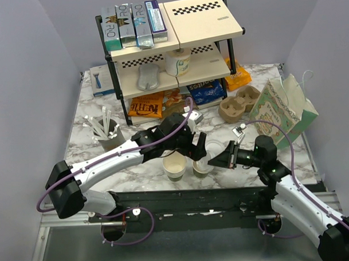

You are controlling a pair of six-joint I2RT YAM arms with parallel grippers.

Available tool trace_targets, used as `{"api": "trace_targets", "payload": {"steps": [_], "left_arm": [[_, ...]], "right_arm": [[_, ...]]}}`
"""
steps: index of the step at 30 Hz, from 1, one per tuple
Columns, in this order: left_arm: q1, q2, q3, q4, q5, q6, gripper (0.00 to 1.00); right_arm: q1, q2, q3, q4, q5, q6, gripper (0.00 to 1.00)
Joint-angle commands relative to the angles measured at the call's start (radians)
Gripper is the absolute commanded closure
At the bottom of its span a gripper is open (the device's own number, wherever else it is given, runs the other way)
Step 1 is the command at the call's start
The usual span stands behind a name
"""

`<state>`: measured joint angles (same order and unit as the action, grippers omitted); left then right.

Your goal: Pack the takeout coffee

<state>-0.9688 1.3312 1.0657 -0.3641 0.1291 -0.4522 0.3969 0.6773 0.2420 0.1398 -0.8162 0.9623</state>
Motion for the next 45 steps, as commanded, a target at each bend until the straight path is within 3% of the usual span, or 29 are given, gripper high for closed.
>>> {"api": "trace_targets", "payload": {"steps": [1, 23, 45], "left_arm": [[0.004, 0.014, 0.025, -0.021, 0.032, 0.012, 0.01], [-0.001, 0.065, 0.054, -0.059, 0.026, 0.026, 0.01], [-0.008, 0.131, 0.074, -0.072, 0.073, 0.026, 0.01]], "right_arm": [[-0.004, -0.024, 0.013, -0.023, 0.048, -0.002, 0.76], [-0.004, -0.053, 0.103, -0.236, 0.118, -0.066, 0.60], [-0.004, -0.005, 0.168, -0.419, 0.238, -0.166, 0.57]]}}
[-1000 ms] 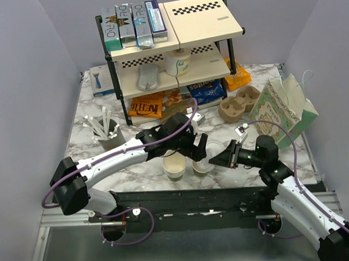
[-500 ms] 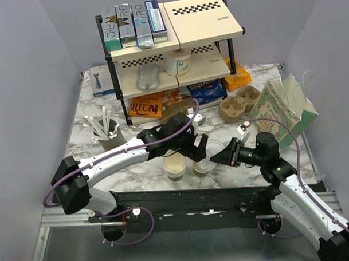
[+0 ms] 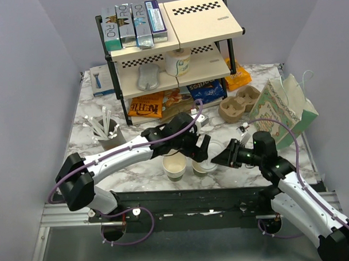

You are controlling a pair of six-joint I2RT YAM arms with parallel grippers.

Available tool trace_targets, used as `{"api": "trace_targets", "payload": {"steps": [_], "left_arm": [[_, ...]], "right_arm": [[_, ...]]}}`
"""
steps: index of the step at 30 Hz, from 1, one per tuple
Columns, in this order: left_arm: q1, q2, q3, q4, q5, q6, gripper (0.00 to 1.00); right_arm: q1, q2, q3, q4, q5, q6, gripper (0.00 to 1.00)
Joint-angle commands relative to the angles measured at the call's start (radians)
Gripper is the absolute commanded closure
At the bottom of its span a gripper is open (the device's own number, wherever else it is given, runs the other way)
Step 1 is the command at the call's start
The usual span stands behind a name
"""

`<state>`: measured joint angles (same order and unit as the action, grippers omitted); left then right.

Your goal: Pack the takeout coffee

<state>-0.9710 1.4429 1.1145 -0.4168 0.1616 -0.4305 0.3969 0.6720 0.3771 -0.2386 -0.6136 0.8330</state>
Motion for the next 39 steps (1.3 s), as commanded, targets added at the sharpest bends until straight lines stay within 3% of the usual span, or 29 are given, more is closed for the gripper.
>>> {"api": "trace_targets", "payload": {"steps": [1, 22, 28, 39], "left_arm": [[-0.008, 0.019, 0.027, -0.017, 0.042, 0.003, 0.01], [-0.012, 0.034, 0.004, -0.031, 0.045, -0.033, 0.04], [-0.011, 0.047, -0.004, -0.028, 0.078, -0.050, 0.12], [-0.012, 0.059, 0.010, -0.034, 0.081, -0.060, 0.17]], "right_arm": [[-0.004, -0.003, 0.036, -0.042, 0.041, -0.038, 0.57], [-0.004, 0.101, 0.085, -0.122, 0.045, -0.121, 0.48], [-0.004, 0.116, 0.092, -0.116, 0.011, -0.120, 0.47], [-0.004, 0.141, 0.106, -0.091, -0.031, -0.123, 0.45]]}}
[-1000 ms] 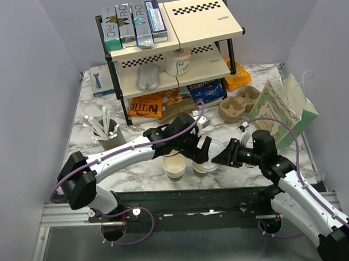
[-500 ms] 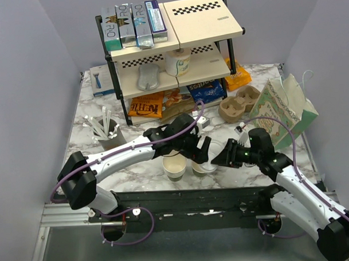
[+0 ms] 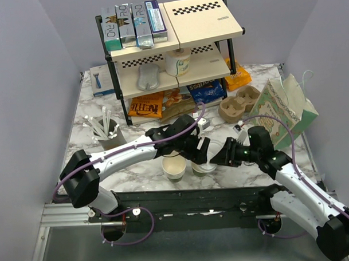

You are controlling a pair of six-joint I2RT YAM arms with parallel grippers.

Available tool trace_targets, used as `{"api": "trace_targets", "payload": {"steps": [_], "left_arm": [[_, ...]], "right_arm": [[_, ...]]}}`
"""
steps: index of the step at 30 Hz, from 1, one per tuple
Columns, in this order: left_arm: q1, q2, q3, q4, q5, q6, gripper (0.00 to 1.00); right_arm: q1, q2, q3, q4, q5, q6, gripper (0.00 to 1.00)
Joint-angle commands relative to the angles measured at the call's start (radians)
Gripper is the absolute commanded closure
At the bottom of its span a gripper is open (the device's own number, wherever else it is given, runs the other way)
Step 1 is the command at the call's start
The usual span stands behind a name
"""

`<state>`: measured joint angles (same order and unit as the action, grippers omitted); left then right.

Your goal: Pack the takeout coffee

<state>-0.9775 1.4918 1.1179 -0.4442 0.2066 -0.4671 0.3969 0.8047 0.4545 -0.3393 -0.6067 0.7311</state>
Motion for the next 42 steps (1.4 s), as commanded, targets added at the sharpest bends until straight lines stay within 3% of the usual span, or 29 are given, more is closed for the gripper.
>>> {"api": "trace_targets", "payload": {"steps": [1, 28, 42], "left_arm": [[-0.006, 0.010, 0.011, -0.010, 0.034, -0.024, 0.18], [-0.004, 0.082, 0.065, -0.041, 0.025, -0.024, 0.43], [-0.004, 0.097, 0.056, -0.053, -0.009, -0.018, 0.50]], "right_arm": [[-0.004, 0.010, 0.030, 0.010, -0.041, -0.022, 0.45], [0.017, 0.060, 0.064, -0.030, -0.050, -0.075, 0.41], [0.026, 0.102, 0.075, -0.047, -0.016, -0.107, 0.40]]}}
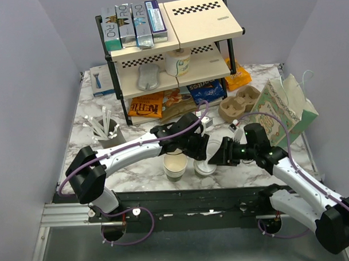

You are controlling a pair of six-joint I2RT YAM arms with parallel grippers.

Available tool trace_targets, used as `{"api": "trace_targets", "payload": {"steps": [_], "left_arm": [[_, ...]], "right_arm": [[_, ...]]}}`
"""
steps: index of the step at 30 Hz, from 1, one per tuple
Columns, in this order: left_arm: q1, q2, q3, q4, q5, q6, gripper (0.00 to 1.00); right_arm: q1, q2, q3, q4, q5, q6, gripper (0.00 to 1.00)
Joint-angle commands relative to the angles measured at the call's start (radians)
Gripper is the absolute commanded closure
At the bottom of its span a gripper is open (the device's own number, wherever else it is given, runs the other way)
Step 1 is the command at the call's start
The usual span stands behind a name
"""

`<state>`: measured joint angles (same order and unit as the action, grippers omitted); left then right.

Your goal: Pack the takeout coffee

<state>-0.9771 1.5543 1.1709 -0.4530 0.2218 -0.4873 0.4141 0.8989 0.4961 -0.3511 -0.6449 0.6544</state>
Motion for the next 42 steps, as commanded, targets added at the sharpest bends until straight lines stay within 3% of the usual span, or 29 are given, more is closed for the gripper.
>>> {"api": "trace_targets", "payload": {"steps": [1, 6, 22, 26, 36, 42], "left_arm": [[-0.005, 0.036, 0.001, -0.044, -0.030, 0.003, 0.49], [-0.003, 0.043, -0.005, -0.056, -0.041, 0.012, 0.38], [-0.003, 0.032, -0.025, -0.096, -0.102, 0.021, 0.27], [-0.003, 0.032, -0.039, -0.087, -0.079, 0.018, 0.27], [-0.002, 0.047, -0.056, -0.016, 0.001, -0.017, 0.41], [-0.002, 0.064, -0.070, 0.106, 0.086, -0.054, 0.44]], "right_arm": [[0.009, 0.009, 0.035, -0.038, 0.027, -0.033, 0.40], [0.015, 0.035, 0.035, -0.045, 0.034, -0.039, 0.40], [0.035, 0.071, 0.067, -0.071, 0.090, -0.055, 0.40], [0.038, 0.071, 0.064, -0.072, 0.100, -0.053, 0.40], [0.040, 0.063, 0.065, -0.077, 0.113, -0.045, 0.40], [0.042, 0.028, 0.064, -0.110, 0.122, -0.055, 0.40]]}}
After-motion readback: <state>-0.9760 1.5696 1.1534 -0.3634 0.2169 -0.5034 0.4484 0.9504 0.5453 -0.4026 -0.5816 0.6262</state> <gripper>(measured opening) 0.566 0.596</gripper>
